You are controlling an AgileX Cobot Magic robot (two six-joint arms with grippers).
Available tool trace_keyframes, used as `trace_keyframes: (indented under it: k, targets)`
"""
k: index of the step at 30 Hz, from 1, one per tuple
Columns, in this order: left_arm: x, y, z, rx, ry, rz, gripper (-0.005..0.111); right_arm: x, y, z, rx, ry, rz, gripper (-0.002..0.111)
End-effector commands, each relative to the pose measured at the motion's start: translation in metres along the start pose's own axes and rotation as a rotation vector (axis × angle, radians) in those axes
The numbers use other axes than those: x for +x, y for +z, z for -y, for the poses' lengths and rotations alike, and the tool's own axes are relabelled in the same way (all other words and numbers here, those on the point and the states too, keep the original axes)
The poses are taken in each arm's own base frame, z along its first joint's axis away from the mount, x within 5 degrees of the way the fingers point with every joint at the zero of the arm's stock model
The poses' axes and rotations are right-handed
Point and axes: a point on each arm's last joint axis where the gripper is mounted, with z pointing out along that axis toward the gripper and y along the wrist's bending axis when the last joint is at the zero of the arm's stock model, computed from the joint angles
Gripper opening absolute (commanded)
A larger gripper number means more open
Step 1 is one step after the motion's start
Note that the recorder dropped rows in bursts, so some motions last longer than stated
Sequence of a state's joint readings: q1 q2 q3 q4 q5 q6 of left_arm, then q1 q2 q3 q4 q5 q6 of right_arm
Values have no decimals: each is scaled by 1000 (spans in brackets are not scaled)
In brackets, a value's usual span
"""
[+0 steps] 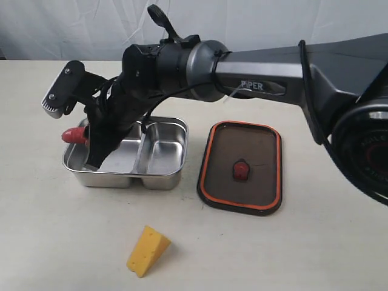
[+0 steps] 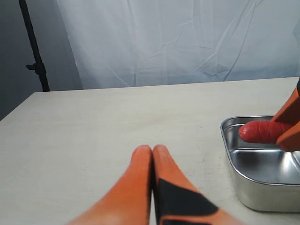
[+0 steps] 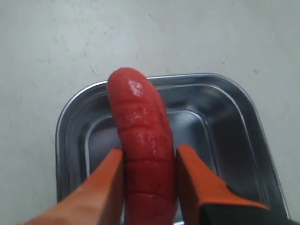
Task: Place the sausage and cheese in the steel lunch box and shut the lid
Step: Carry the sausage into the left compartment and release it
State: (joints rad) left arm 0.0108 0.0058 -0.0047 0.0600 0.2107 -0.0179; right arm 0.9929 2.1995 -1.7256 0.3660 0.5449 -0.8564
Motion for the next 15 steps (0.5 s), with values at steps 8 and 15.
trace_keyframes:
  k: [8, 15]
  targets:
    - [1, 0, 0, -7, 1, 10, 0, 7, -8, 11, 84, 70, -99, 59]
    - [1, 0, 0, -7, 1, 10, 0, -5, -55, 6, 28, 458, -262, 59]
